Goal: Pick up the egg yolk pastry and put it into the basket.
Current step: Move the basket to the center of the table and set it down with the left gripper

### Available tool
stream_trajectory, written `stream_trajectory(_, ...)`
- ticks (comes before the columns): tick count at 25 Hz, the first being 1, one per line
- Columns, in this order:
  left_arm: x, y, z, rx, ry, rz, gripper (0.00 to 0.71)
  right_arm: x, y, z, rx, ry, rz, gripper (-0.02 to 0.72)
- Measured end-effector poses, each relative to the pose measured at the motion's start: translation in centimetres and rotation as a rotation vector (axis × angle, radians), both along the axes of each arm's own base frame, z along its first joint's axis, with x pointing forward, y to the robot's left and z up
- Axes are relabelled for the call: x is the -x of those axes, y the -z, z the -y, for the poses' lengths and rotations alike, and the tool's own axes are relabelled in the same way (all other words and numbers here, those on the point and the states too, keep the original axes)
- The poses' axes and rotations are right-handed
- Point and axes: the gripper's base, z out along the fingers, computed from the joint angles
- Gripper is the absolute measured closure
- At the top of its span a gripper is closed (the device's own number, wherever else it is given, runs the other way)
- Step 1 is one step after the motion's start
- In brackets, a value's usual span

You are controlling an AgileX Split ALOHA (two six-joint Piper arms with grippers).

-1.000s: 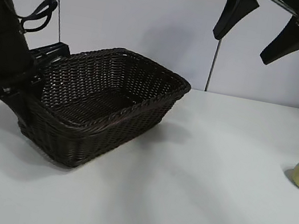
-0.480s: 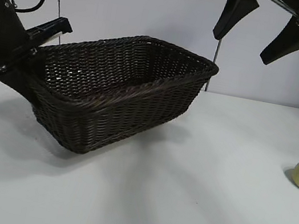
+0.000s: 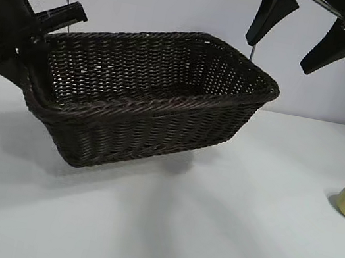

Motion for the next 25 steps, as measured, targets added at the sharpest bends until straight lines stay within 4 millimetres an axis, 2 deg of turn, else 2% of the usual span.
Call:
stream_trajectory(12,-4.3,0.4,0.7,-0.104,0.397,0.011,0.611,0.0,0.0,0.0,0.0,0.0,0.001,0.05)
stream_trajectory(17,-5.6,1.2,1.2,-0.103,0.444,0.015,0.611,0.0,0.0,0.0,0.0,0.001,0.0,0.05)
stream_trajectory(25,-6.0,3.3,2.9,-0.094,0.497,-0.009,0.611,0.0,0.0,0.0,-0.002,0.004,-0.001,0.05)
